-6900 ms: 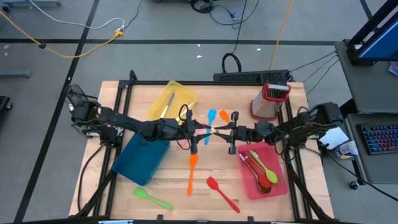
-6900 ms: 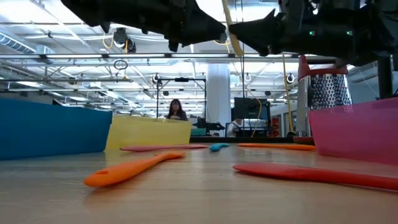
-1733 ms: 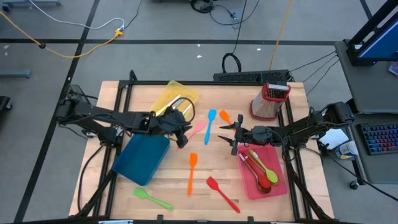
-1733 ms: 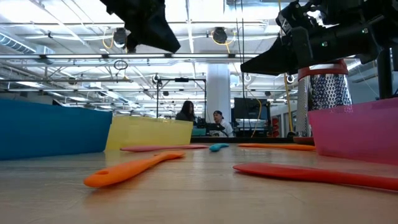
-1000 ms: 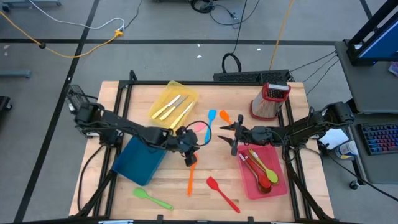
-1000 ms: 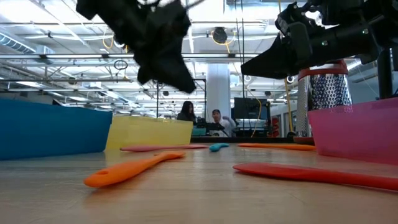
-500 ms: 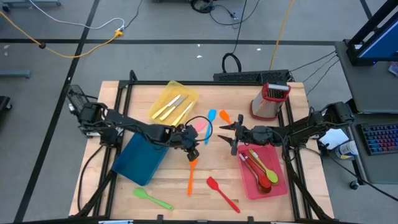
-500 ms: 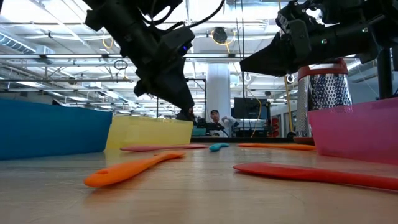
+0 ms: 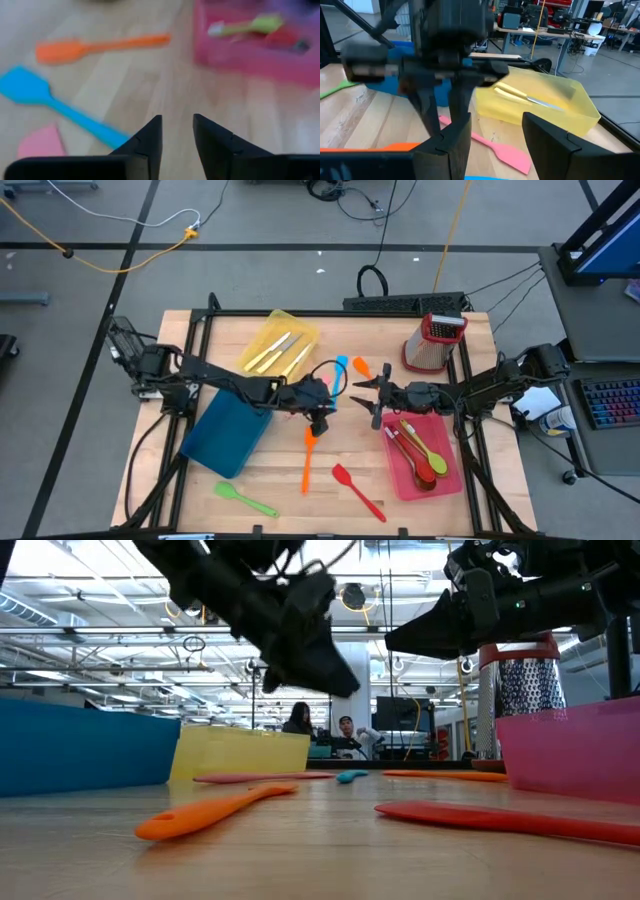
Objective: Pick & Place Kitchen Items
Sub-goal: Put the blue spatula into the blue bin
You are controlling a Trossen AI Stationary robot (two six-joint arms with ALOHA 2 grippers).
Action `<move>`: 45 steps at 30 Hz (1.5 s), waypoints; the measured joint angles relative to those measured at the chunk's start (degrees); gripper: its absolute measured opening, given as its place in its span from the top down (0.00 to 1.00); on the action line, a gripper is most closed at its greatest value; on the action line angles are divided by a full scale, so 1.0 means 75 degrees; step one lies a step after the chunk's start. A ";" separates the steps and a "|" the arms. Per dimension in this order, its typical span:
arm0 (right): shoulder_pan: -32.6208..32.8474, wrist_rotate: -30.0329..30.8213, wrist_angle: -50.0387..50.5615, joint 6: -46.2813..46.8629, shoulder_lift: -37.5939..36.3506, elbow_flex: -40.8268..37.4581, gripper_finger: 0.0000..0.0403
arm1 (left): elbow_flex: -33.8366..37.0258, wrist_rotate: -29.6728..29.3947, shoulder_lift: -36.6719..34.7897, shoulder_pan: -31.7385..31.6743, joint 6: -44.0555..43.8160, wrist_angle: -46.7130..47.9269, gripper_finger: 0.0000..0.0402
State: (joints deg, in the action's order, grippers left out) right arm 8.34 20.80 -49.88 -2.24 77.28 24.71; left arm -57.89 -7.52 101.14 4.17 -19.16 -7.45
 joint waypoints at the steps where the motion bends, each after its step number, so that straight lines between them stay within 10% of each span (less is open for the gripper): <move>1: 0.0000 0.0000 0.0001 0.0003 0.0000 0.0000 0.58 | 0.0032 -0.0016 0.0071 -0.0007 -0.0001 0.0075 0.69; 8: 0.0000 0.0000 0.0005 -0.0006 0.0000 0.0001 0.58 | -0.0267 -0.0602 0.0950 -0.0050 -0.0763 -0.0456 0.62; 18: 0.0000 -0.0009 0.0019 0.0003 0.0000 0.0004 0.59 | -0.2004 -0.2371 0.2422 0.0025 -0.1228 0.2099 0.62; 28: 0.0000 -0.0009 0.0198 0.0006 0.0000 0.0003 0.59 | -0.2071 -0.2442 0.2611 -0.0092 -0.2343 0.2554 0.63; 45: -0.0011 -0.0020 0.0967 0.0001 0.0000 0.0003 0.59 | -0.2068 -0.2140 0.2494 -0.0097 -0.2325 0.2749 1.00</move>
State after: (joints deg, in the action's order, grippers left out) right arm 8.26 20.65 -42.62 -2.23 77.28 24.73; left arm -73.40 -23.57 119.84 3.44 -36.59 13.17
